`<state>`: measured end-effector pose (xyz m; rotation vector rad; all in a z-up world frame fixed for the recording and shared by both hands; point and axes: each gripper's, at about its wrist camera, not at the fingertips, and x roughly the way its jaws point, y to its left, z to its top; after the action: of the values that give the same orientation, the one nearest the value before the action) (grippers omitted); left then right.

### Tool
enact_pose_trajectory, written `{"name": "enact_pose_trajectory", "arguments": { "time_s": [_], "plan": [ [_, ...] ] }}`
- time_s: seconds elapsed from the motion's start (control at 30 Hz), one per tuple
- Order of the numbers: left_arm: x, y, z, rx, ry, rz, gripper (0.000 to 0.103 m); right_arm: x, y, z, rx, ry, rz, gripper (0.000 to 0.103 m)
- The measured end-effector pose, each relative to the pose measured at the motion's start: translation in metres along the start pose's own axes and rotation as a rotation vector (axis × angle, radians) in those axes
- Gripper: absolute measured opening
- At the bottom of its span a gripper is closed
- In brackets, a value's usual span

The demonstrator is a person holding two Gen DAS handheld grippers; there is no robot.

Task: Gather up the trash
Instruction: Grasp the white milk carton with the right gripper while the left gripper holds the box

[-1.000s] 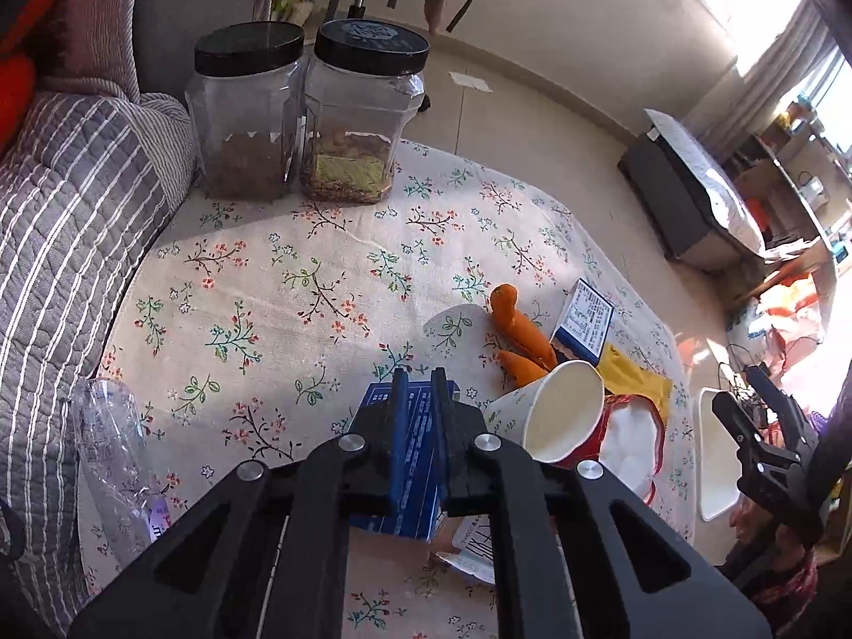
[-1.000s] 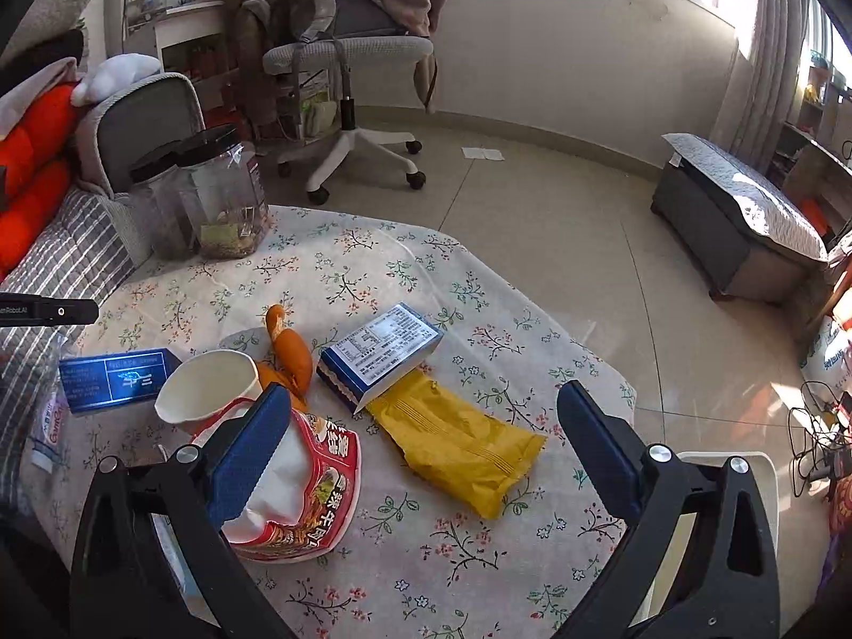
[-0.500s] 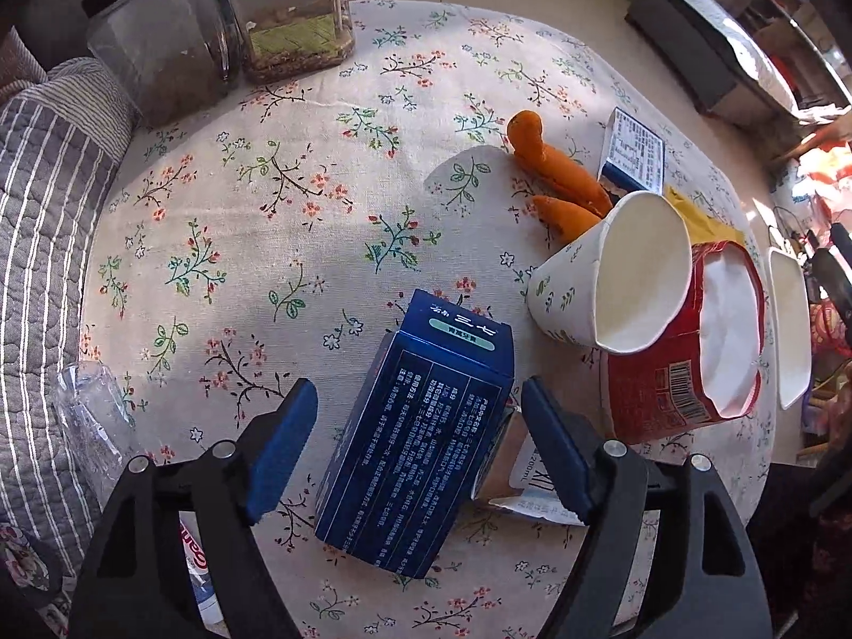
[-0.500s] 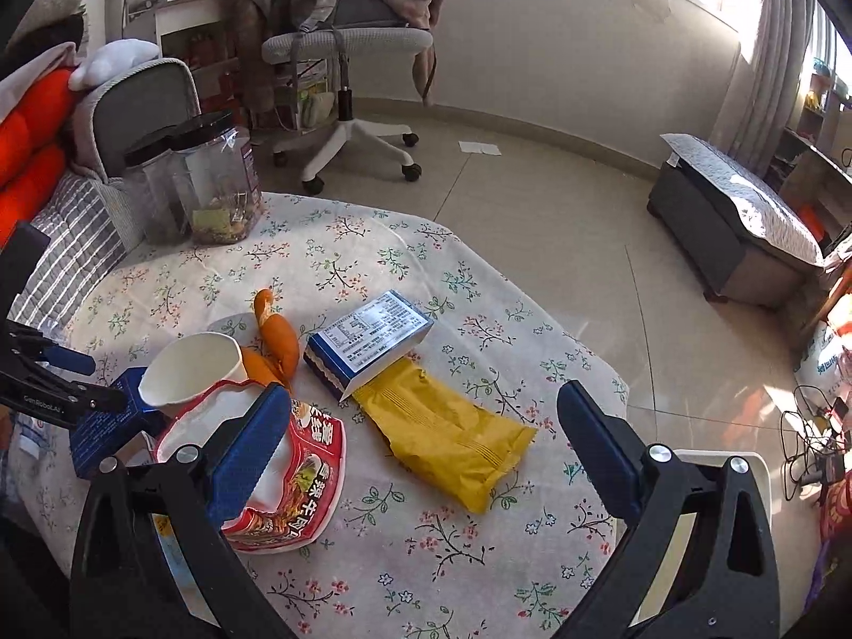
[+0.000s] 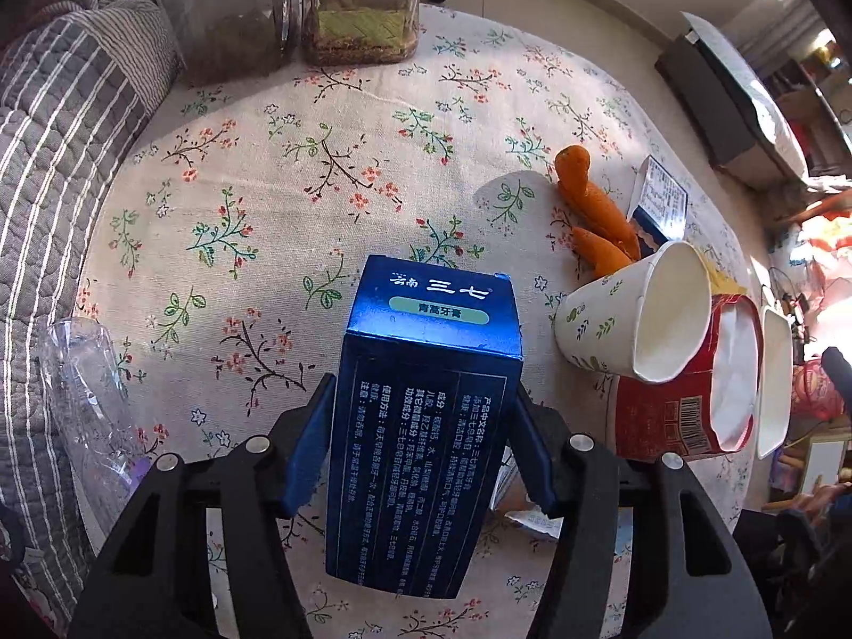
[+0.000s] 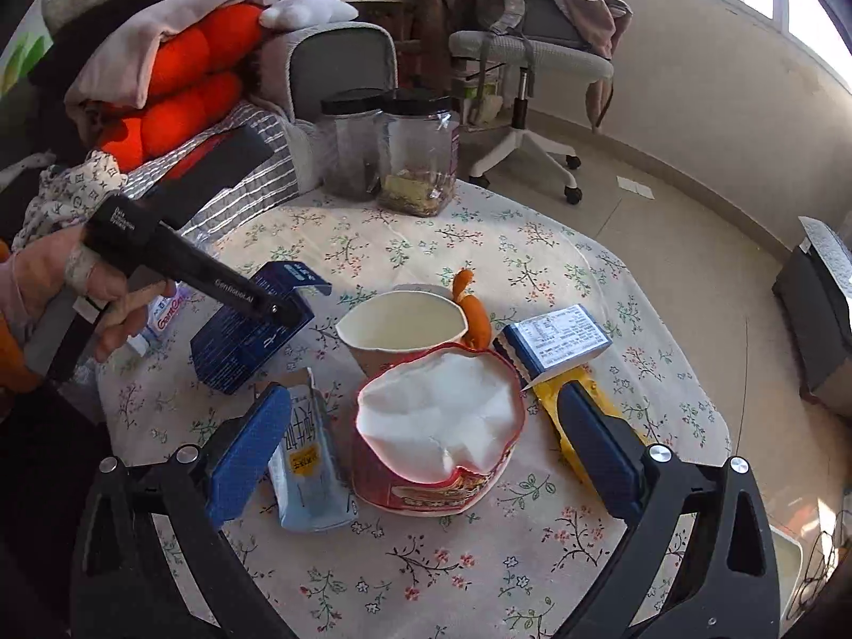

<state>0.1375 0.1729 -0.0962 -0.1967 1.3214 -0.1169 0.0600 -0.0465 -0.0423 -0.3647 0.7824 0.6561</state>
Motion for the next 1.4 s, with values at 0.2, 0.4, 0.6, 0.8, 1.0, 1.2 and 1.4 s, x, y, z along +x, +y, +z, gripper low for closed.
{"name": "enact_pose_trajectory", "arguments": {
  "time_s": [0.2, 0.4, 0.6, 0.8, 1.0, 1.2, 1.4],
  "plan": [
    [-0.065, 0.017, -0.002, -0.066, -0.191, -0.047, 0.059, 0.050, 0.068, 0.002, -0.209, 0.177, 0.005, 0.096],
    [-0.079, 0.029, -0.001, -0.099, -0.236, -0.063, 0.060, 0.083, 0.102, 0.021, -0.307, 0.250, -0.025, 0.095],
    [-0.105, 0.051, -0.004, -0.141, -0.302, -0.092, 0.060, 0.081, 0.136, 0.016, -0.464, 0.226, -0.118, 0.092],
    [-0.114, 0.060, -0.005, -0.173, -0.324, -0.109, 0.060, 0.098, 0.146, 0.004, -0.455, 0.330, -0.053, 0.085],
    [-0.115, 0.059, -0.006, -0.170, -0.323, -0.104, 0.060, 0.117, 0.126, 0.002, -0.340, 0.394, 0.015, 0.088],
    [-0.112, 0.057, -0.005, -0.163, -0.322, -0.111, 0.060, 0.112, 0.109, 0.018, -0.262, 0.373, -0.002, 0.037],
    [-0.110, 0.059, -0.005, -0.174, -0.315, -0.105, 0.060, 0.111, 0.072, 0.024, -0.056, 0.392, 0.151, 0.070]
  ]
}}
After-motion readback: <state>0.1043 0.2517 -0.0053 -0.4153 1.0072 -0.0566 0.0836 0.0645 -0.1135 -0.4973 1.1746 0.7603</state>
